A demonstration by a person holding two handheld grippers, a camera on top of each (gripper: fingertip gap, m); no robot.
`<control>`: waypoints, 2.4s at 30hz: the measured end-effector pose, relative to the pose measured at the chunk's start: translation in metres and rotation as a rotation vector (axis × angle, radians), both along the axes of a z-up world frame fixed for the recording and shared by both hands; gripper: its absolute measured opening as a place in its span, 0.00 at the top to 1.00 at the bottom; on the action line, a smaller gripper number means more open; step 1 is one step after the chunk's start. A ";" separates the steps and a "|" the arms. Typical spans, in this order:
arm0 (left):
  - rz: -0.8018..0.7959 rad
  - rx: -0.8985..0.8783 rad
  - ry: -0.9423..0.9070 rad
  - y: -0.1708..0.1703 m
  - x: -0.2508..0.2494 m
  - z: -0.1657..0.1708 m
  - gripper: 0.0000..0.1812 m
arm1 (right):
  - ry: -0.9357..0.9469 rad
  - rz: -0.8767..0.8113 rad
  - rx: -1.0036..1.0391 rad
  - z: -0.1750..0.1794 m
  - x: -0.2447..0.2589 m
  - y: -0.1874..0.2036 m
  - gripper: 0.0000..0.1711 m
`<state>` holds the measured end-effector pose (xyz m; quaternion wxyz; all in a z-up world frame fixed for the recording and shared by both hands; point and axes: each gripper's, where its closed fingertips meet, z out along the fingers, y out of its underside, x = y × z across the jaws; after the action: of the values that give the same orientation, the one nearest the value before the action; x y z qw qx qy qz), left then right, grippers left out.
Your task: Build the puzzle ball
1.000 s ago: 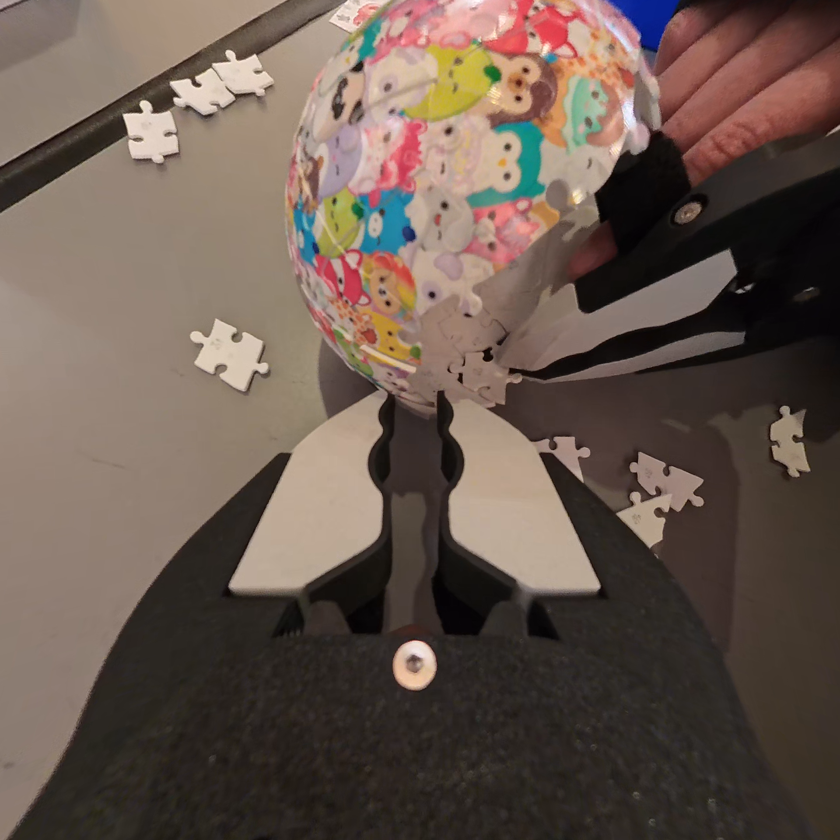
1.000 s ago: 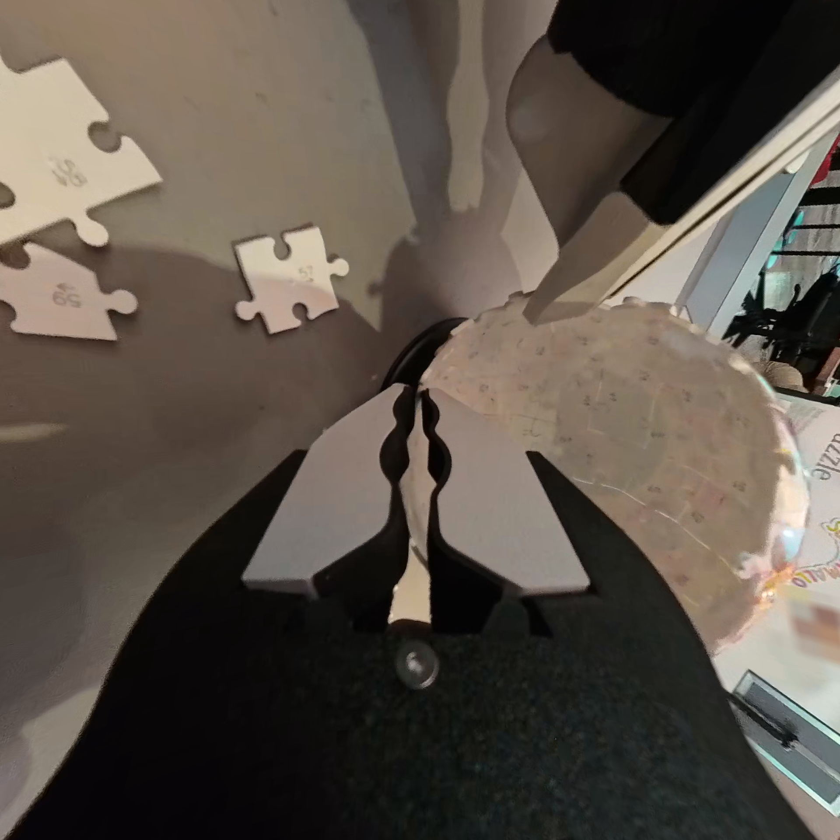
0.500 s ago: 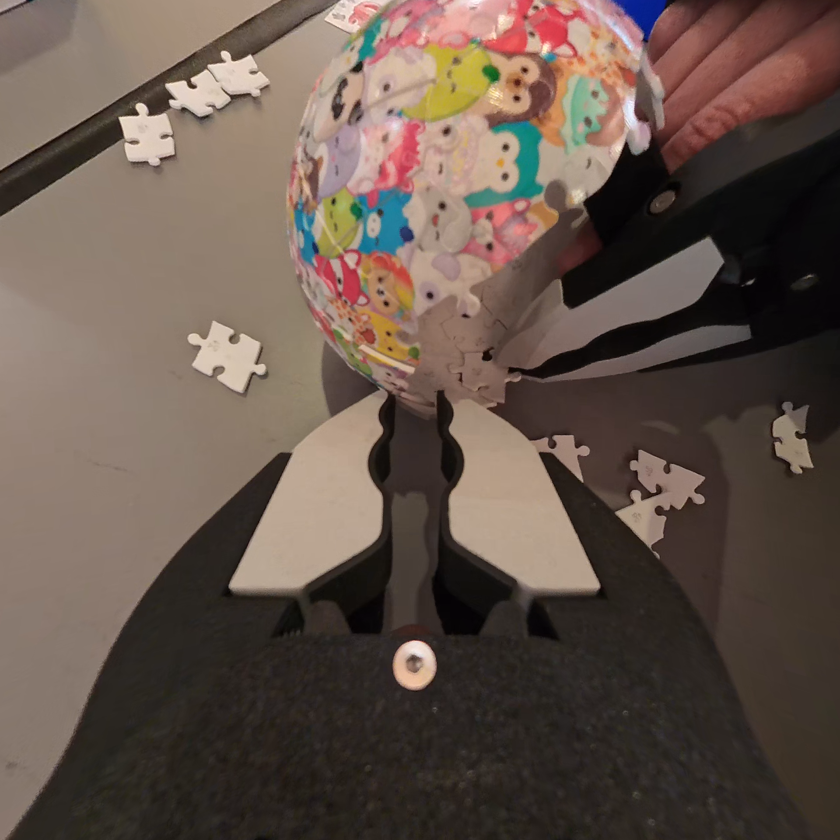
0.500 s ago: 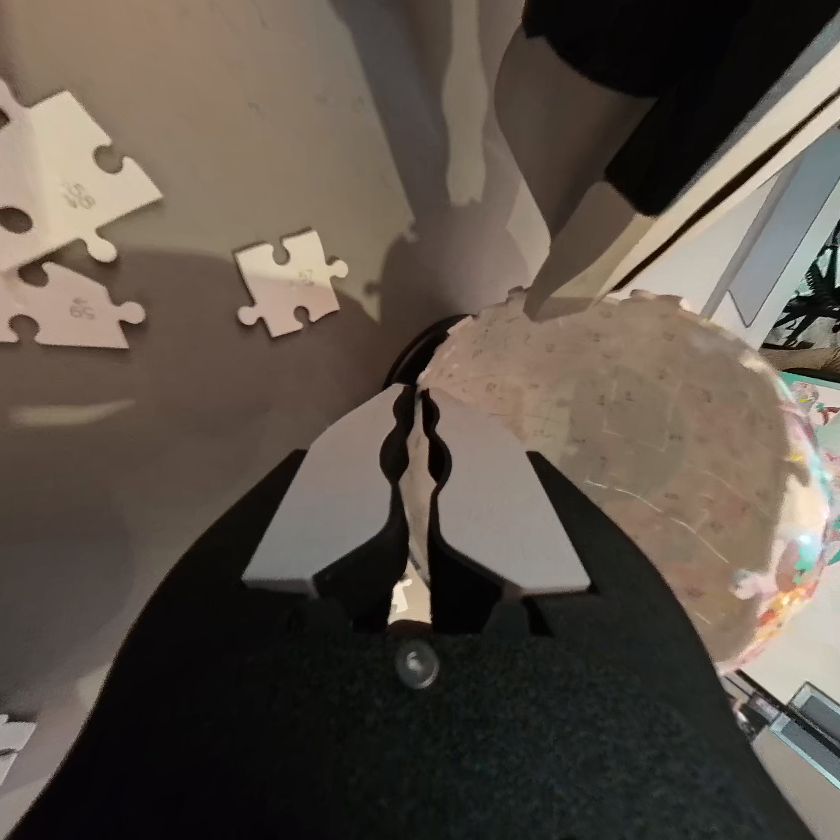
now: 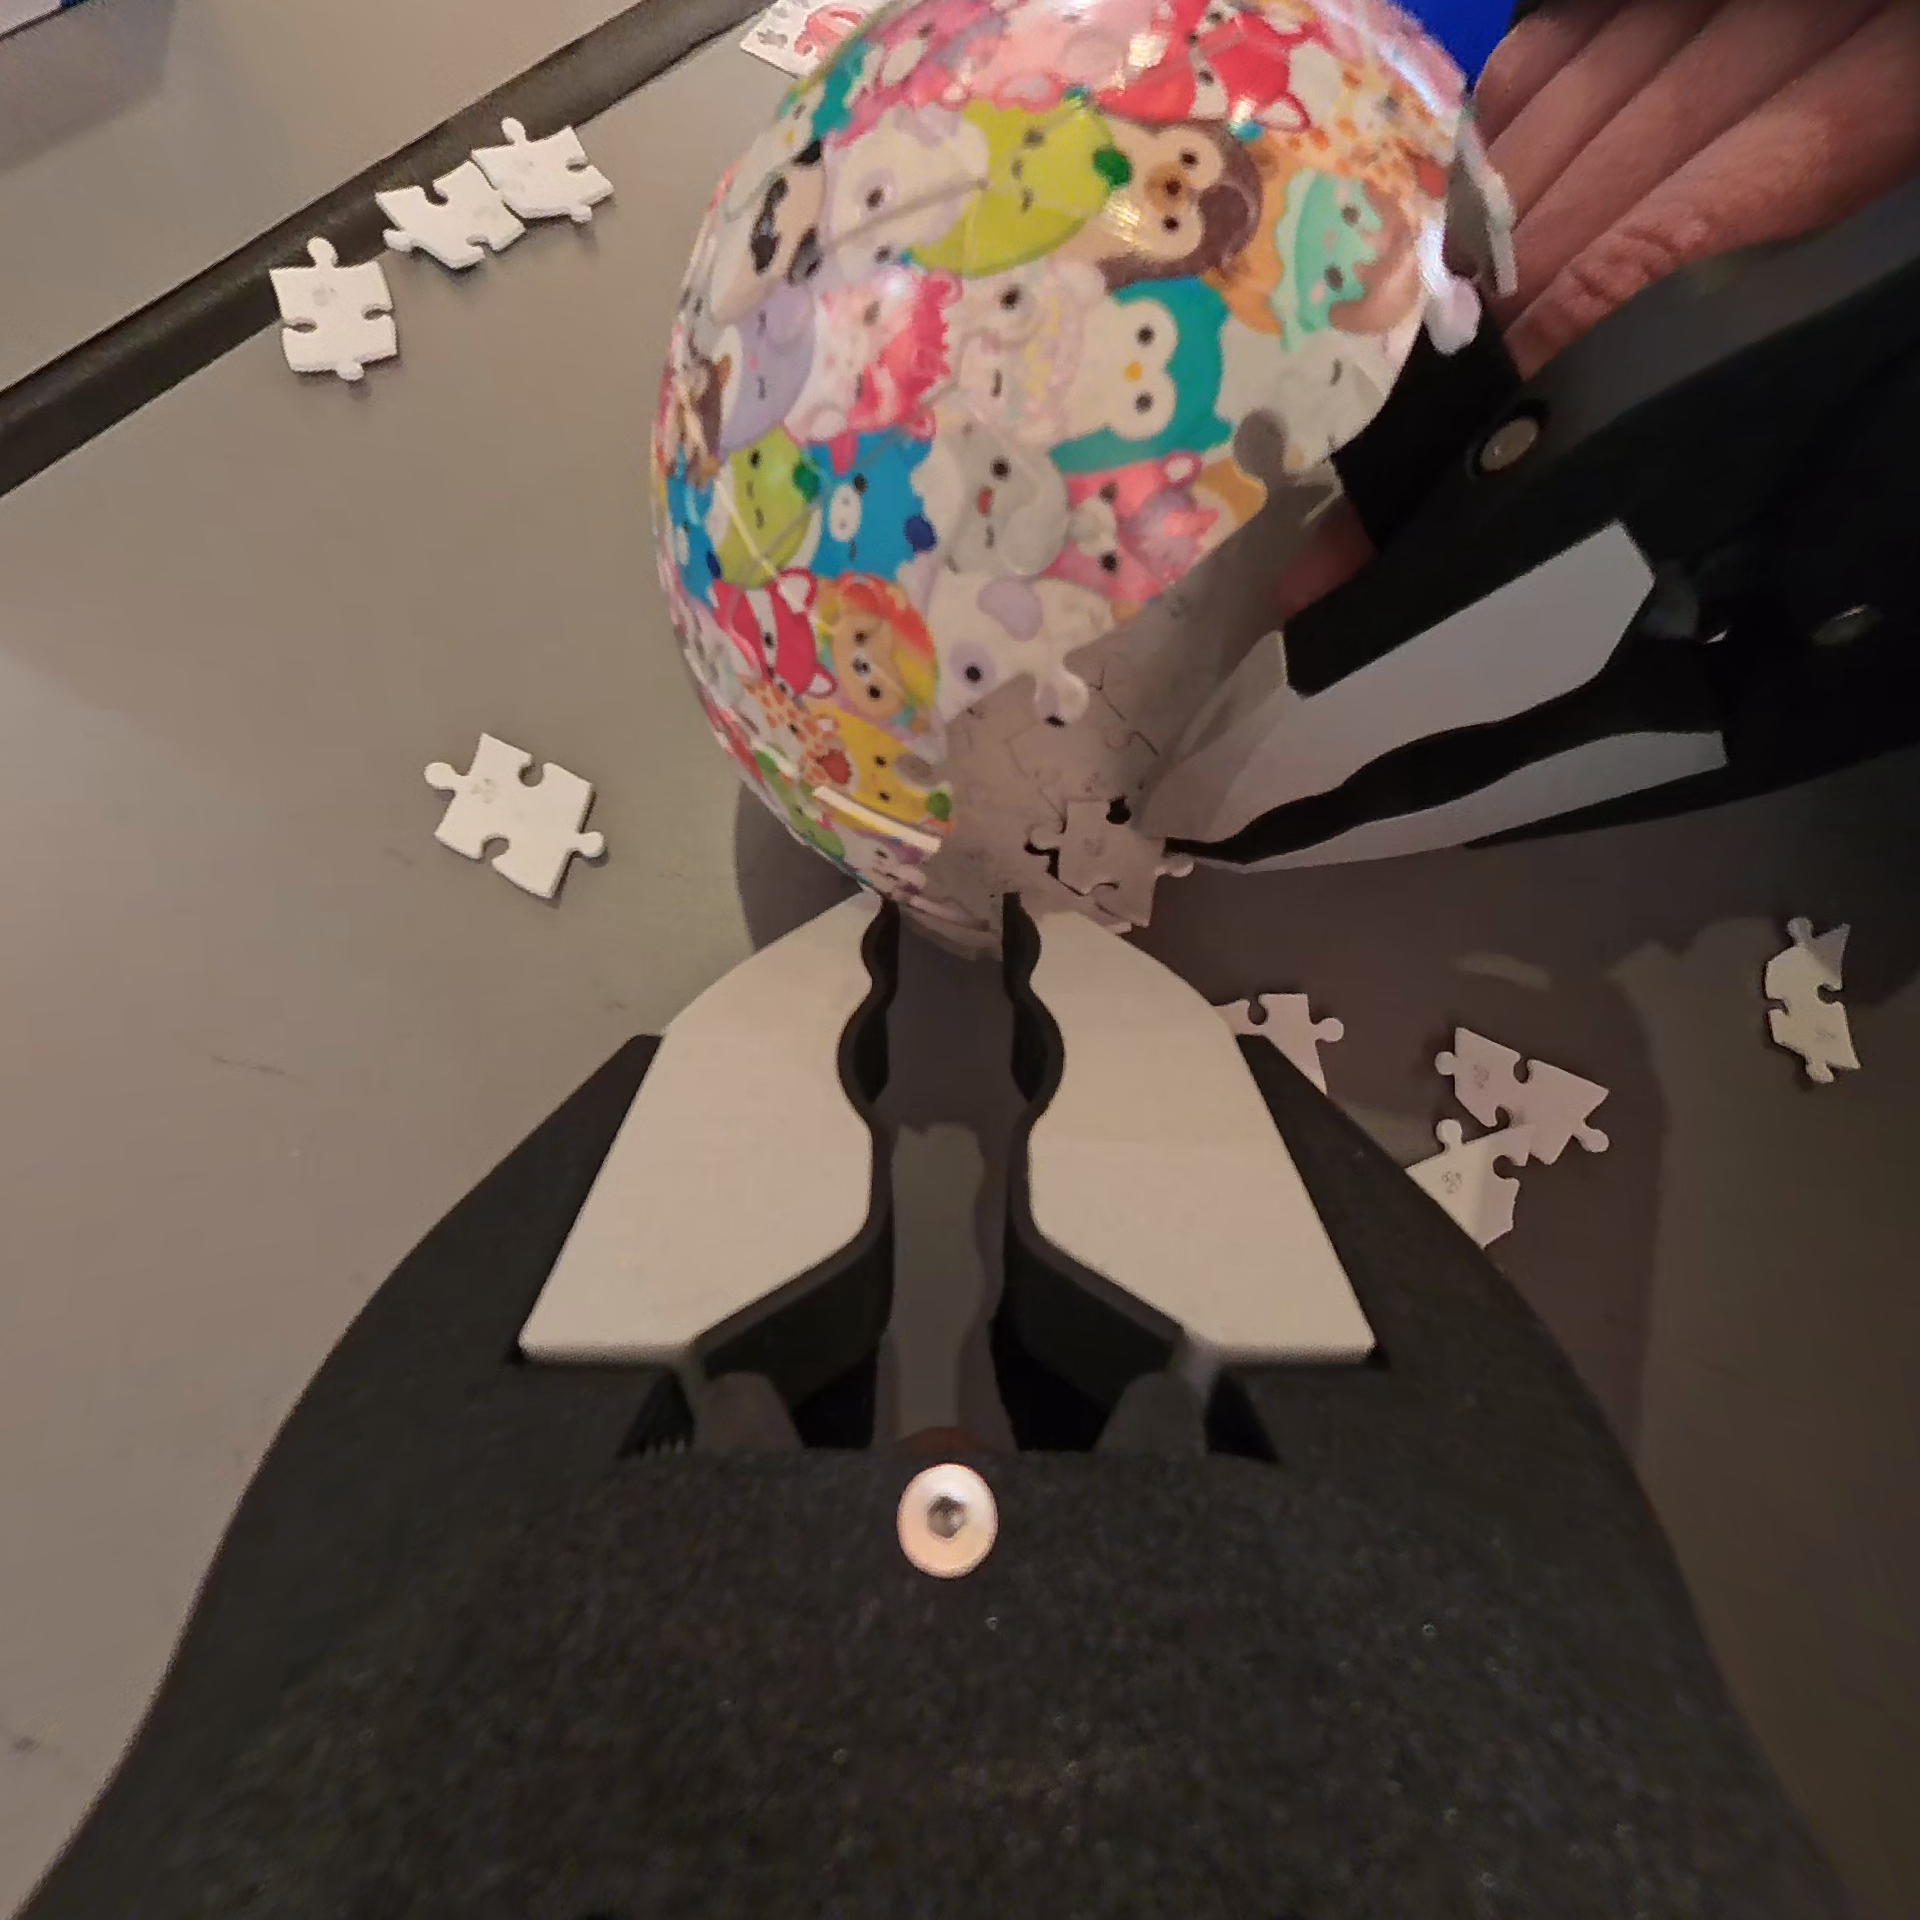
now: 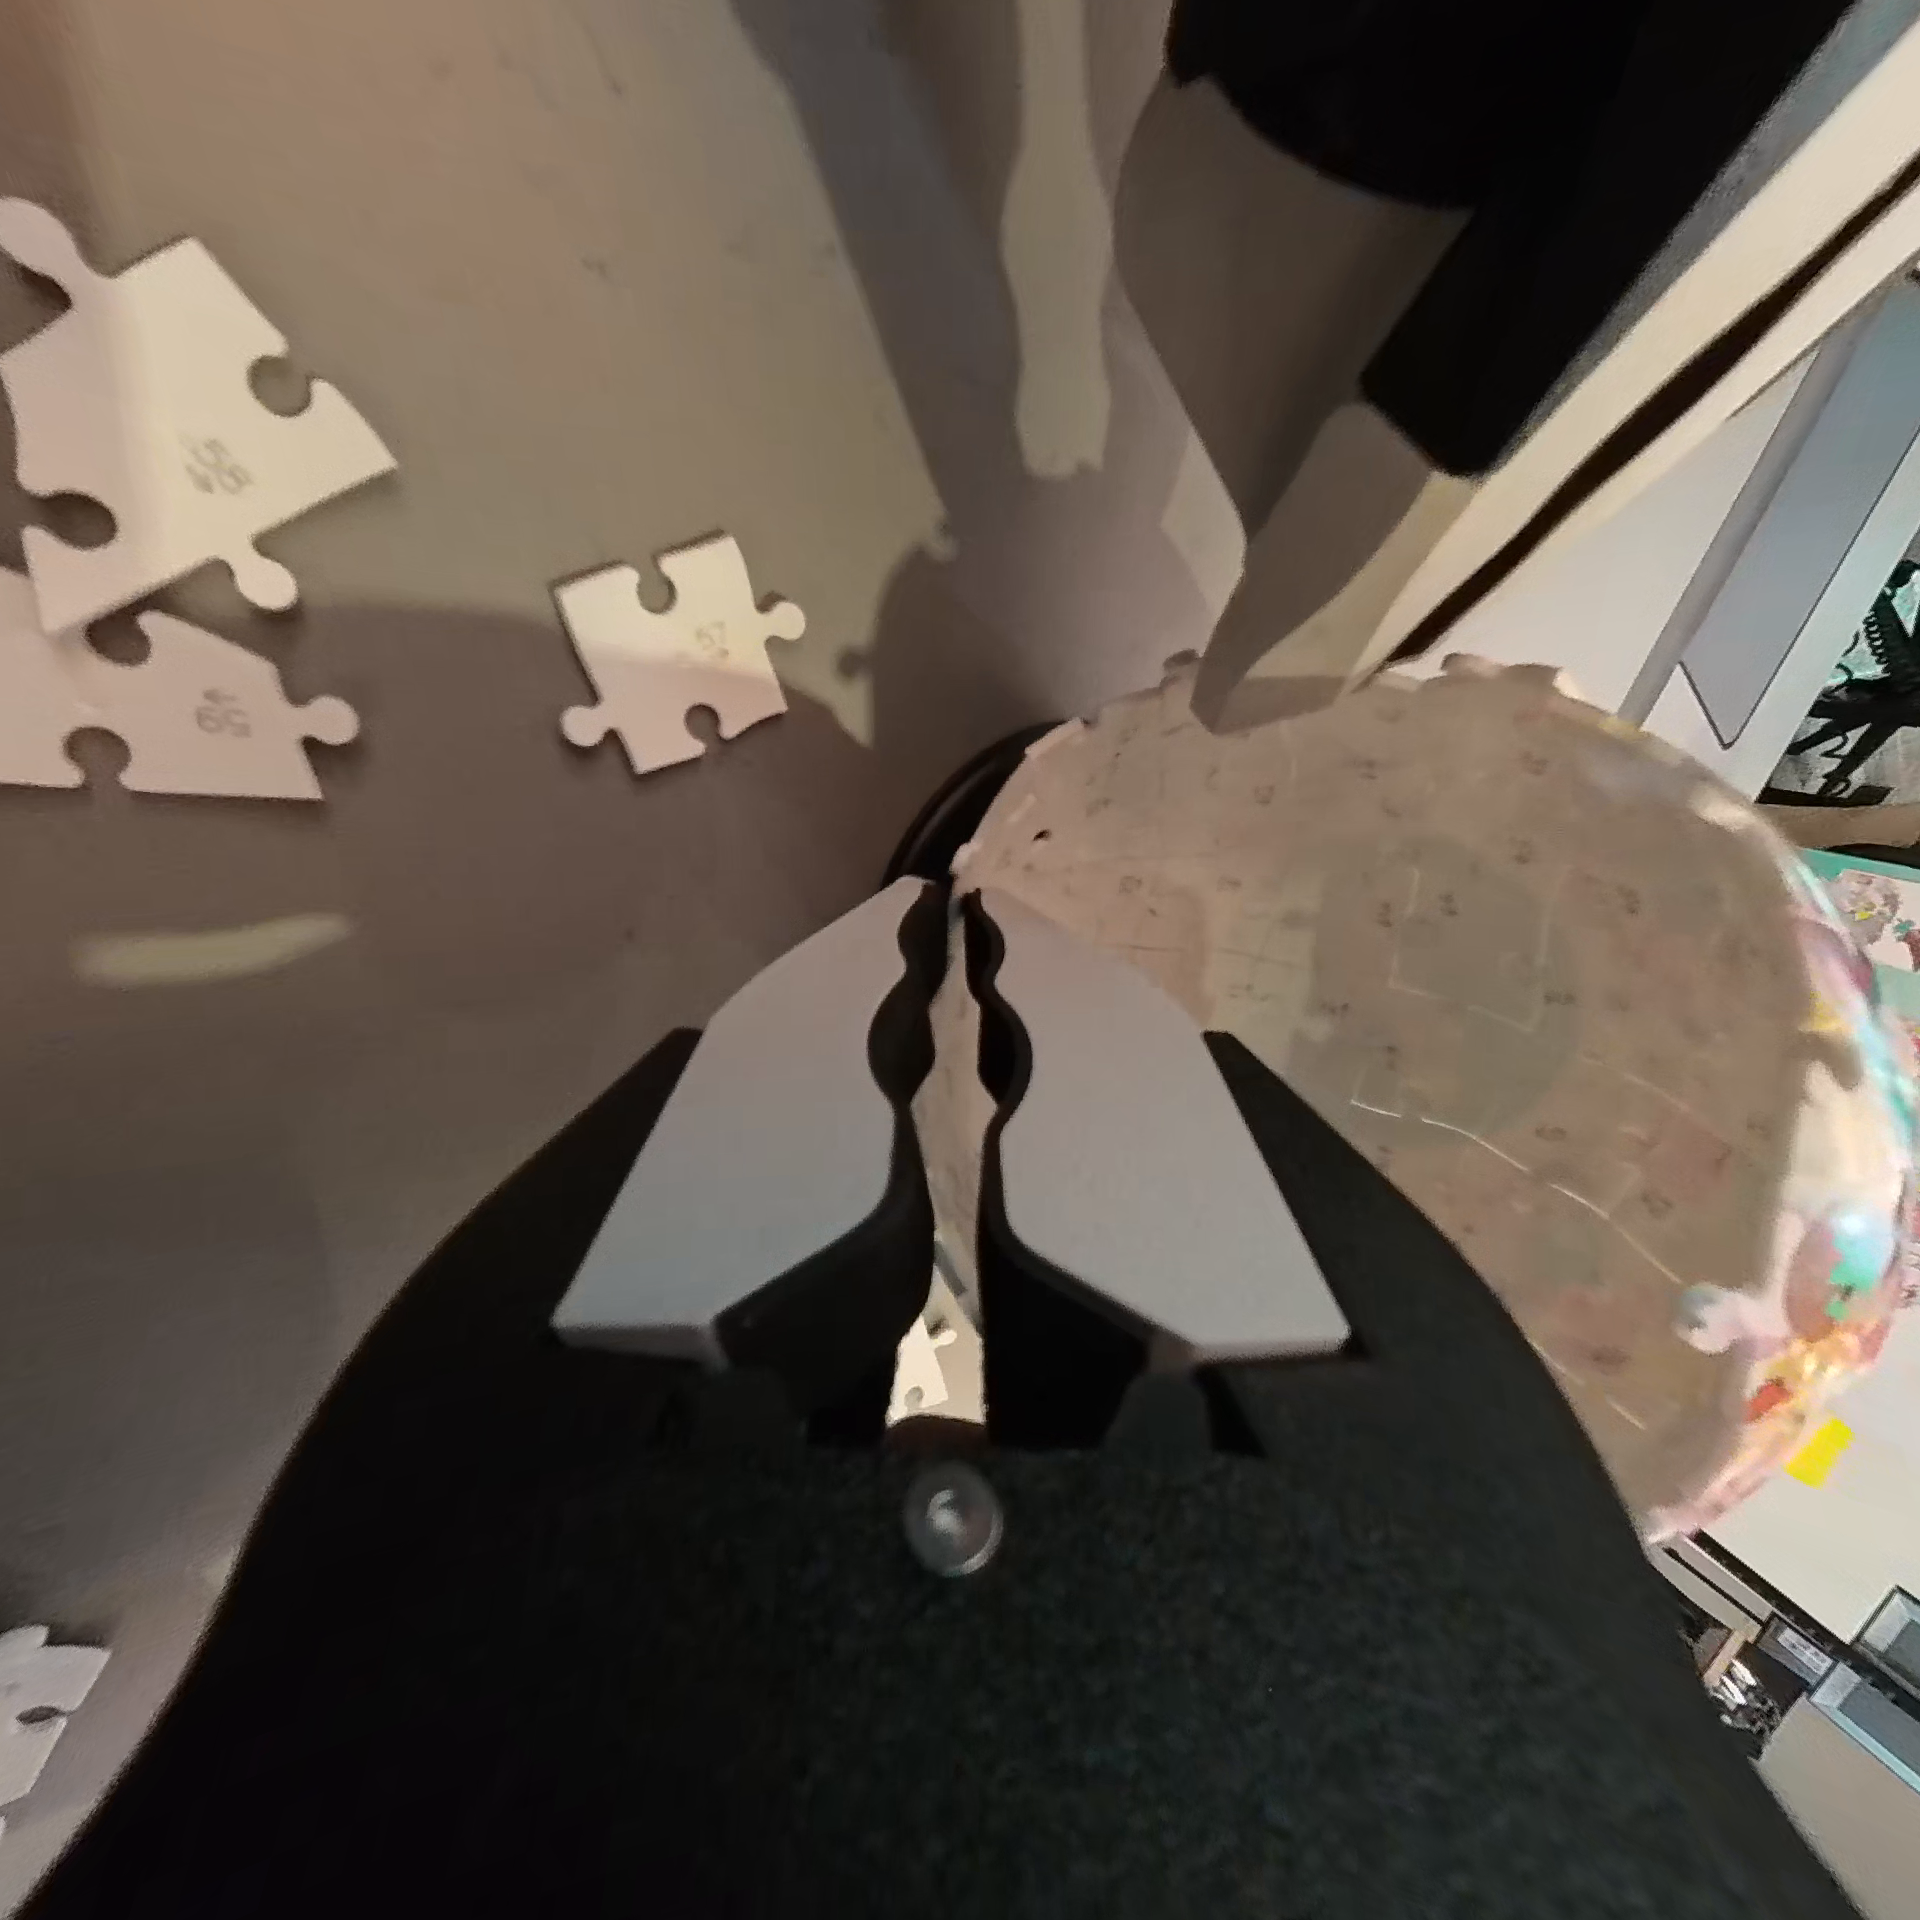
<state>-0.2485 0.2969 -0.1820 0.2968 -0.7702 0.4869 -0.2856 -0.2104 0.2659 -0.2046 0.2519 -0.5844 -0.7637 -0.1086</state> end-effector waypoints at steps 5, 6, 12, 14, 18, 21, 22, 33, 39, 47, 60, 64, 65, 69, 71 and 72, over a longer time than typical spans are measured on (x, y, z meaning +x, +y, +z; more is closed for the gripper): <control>0.003 0.003 -0.002 0.000 0.000 0.000 0.89 | 0.014 -0.006 -0.016 0.000 -0.001 0.000 0.98; 0.004 0.001 -0.005 -0.001 0.000 0.000 0.89 | 0.014 -0.005 -0.017 0.000 -0.001 0.000 0.98; 0.007 -0.007 -0.015 -0.002 0.000 0.000 0.89 | 0.014 0.001 -0.032 -0.002 0.000 -0.004 0.98; 0.005 -0.010 -0.016 -0.003 0.000 0.000 0.90 | 0.004 0.000 -0.058 -0.007 0.000 -0.008 0.99; 0.002 -0.010 -0.018 -0.004 0.001 -0.001 0.90 | 0.010 -0.003 -0.046 -0.008 0.001 -0.009 1.00; 0.003 -0.018 -0.020 -0.003 0.000 -0.002 0.90 | 0.043 -0.006 -0.033 -0.001 0.001 -0.014 1.00; 0.002 -0.022 -0.023 -0.004 -0.001 -0.002 0.90 | 0.061 -0.004 -0.023 0.002 0.001 -0.016 1.00; 0.004 -0.020 -0.032 -0.005 0.000 0.000 0.89 | 0.358 -0.133 0.058 0.039 -0.027 -0.046 0.89; 0.021 -0.021 -0.034 -0.010 -0.009 0.004 0.88 | 0.423 -0.410 -0.082 0.002 -0.025 -0.050 0.79; 0.012 -0.053 -0.028 -0.039 -0.021 0.003 0.88 | 0.560 -0.567 -0.371 -0.018 -0.047 -0.062 0.58; -0.014 -0.086 0.029 -0.075 -0.023 -0.010 0.88 | 0.676 -0.484 -0.498 0.012 -0.043 -0.097 0.61; -0.001 -0.091 0.031 -0.085 -0.031 -0.012 0.88 | 0.589 -0.531 -0.328 0.005 -0.015 -0.070 0.71; 0.002 -0.094 0.030 -0.087 -0.033 -0.012 0.88 | 0.586 -0.554 -0.310 0.003 -0.012 -0.064 0.73; 0.019 -0.086 0.019 -0.092 -0.038 -0.011 0.88 | 0.574 -0.643 -0.288 -0.013 -0.012 -0.053 0.74; 0.022 -0.087 0.012 -0.094 -0.039 -0.011 0.88 | 0.561 -0.623 -0.247 -0.016 -0.015 -0.053 0.86; 0.021 -0.087 0.013 -0.094 -0.039 -0.011 0.88 | 0.548 -0.630 -0.217 -0.018 -0.013 -0.051 0.93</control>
<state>-0.2876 0.2033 -0.1927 0.2627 -0.7893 0.4681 -0.2983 -0.2231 0.2150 -0.2223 0.3370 -0.8194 -0.4599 0.0597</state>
